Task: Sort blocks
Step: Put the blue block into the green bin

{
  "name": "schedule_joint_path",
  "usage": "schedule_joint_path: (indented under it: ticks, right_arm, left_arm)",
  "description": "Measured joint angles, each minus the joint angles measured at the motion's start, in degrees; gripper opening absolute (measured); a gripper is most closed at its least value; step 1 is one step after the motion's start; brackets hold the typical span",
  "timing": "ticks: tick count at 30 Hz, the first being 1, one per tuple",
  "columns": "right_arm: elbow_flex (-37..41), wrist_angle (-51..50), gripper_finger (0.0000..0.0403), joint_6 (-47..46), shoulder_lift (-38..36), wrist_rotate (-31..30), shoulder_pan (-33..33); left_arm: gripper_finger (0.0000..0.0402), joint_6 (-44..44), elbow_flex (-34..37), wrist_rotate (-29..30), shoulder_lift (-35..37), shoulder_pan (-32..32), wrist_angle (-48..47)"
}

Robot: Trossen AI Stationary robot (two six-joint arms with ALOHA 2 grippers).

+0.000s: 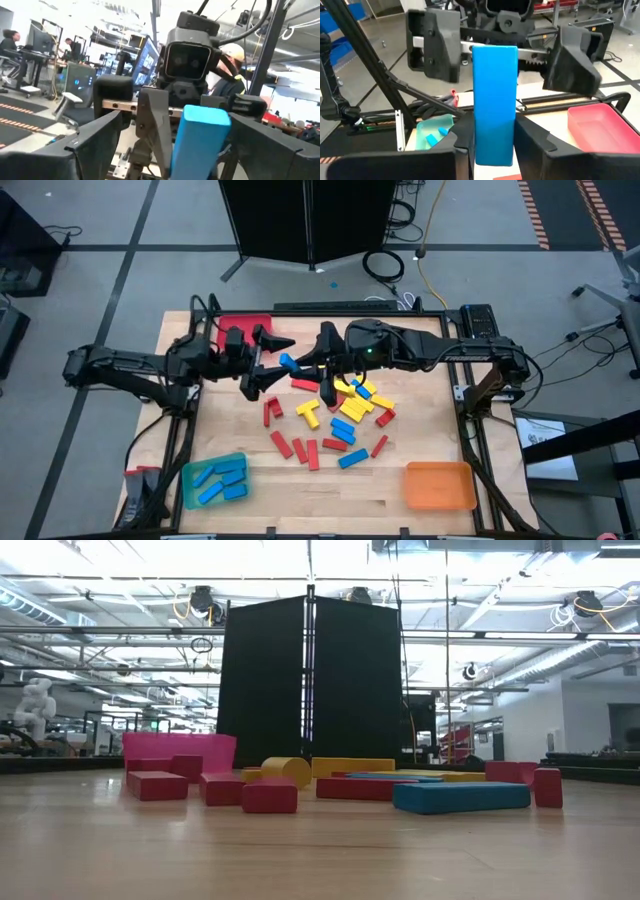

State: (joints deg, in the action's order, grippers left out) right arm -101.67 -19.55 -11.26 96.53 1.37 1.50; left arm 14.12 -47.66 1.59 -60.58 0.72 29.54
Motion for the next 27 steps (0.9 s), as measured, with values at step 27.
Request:
schedule_joint_path:
  ticks: [27]
  right_arm:
    - [0.00,1.80,0.0081,0.38,0.00,0.13,-1.07]
  left_arm:
    - [0.0275,-3.79,0.04,-3.06,-2.07,-0.06,5.47]
